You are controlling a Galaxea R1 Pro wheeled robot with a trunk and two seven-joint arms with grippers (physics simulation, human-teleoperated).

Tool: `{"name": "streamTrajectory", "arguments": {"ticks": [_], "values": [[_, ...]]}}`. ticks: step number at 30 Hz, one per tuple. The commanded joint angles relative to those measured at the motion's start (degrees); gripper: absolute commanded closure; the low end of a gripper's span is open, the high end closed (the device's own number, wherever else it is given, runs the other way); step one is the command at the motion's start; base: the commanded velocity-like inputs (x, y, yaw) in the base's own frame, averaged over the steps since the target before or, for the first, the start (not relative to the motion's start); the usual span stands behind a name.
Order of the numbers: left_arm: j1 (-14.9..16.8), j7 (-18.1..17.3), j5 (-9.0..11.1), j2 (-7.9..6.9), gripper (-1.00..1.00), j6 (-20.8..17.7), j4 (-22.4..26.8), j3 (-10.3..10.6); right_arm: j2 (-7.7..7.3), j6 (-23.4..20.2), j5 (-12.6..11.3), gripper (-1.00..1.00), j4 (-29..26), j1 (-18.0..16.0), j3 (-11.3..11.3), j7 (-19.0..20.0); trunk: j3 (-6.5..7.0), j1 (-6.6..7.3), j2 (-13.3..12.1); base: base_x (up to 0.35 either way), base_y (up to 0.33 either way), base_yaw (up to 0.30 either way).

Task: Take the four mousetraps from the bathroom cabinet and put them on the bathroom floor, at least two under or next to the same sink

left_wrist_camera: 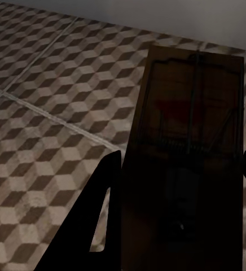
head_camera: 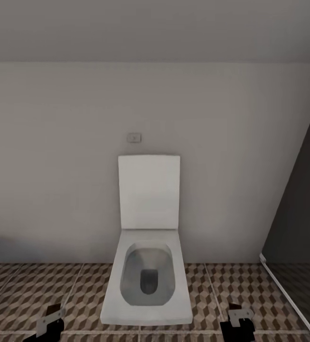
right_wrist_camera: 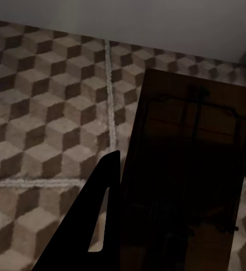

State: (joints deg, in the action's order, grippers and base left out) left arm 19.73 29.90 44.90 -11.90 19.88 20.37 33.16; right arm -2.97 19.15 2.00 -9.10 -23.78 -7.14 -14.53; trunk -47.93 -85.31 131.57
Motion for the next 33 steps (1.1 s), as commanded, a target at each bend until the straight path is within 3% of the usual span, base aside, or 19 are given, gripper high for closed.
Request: {"name": "streamTrajectory", "arguments": {"ticks": [1,29,33], "values": [[0.04,0.51,0.37,-0.05,1.00,0.15,0.07,0.51,-0.02,0.04,0.11,1.00,0.04,-0.04,-0.42,-0.32,-0.24,-0.21,0.44,0.000,0.000,0.000],[0.04,0.51,0.37,-0.05,1.00,0.16,-0.05,0.51,-0.19,1.07,0.11,1.00,0.04,-0.04,-0.44,0.29,-5.27,-6.36,11.67,0.000,0.000,0.000],[0.04,0.51,0.37,-0.05,1.00,0.16,-0.06,0.51,-0.19,1.07,0.11,1.00,0.04,-0.04,-0.44,0.29,-6.16,-6.47,11.72,0.000,0.000,0.000]]}}
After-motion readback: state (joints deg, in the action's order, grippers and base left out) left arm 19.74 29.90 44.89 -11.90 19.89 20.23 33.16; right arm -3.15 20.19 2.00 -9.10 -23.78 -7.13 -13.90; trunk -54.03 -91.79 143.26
